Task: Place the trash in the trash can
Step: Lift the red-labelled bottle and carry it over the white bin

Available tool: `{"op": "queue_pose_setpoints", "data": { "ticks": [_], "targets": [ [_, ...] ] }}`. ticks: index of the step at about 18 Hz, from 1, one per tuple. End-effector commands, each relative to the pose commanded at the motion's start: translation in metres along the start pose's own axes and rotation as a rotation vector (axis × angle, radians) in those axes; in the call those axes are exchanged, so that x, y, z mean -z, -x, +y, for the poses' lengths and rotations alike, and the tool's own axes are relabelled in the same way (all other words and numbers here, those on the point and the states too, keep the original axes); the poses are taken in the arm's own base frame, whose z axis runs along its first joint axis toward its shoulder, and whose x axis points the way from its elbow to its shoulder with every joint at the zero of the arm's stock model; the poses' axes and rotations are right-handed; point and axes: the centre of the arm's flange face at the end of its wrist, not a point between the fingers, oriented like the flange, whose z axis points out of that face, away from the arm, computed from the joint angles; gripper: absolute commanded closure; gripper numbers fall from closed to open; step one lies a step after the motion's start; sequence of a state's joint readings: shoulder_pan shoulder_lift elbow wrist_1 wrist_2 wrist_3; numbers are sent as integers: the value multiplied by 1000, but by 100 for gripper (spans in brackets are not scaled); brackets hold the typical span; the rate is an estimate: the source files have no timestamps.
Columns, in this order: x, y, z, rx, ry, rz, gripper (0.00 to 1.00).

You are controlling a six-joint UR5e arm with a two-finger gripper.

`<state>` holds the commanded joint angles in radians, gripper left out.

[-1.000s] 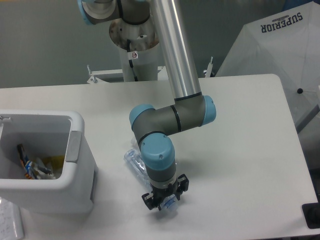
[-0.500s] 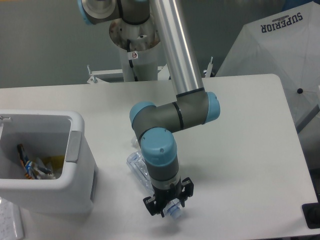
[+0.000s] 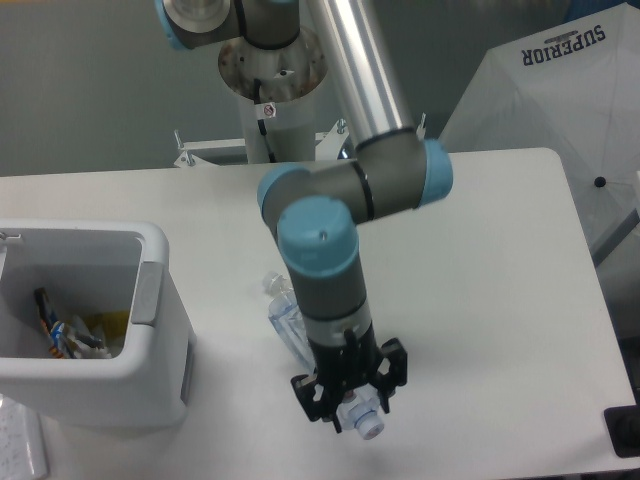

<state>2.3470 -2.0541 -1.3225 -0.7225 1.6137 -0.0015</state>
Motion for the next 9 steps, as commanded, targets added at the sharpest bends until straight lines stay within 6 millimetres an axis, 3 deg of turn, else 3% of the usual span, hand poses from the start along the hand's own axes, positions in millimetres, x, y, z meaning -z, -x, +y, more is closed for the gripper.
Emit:
{"op": "queue_pose_setpoints", "data": {
  "ticks": [3,9],
  "targets": [
    [65,-2,-31,52,-134,34,37],
    [178,-17,-57,79,-345,78,37]
  ]
}}
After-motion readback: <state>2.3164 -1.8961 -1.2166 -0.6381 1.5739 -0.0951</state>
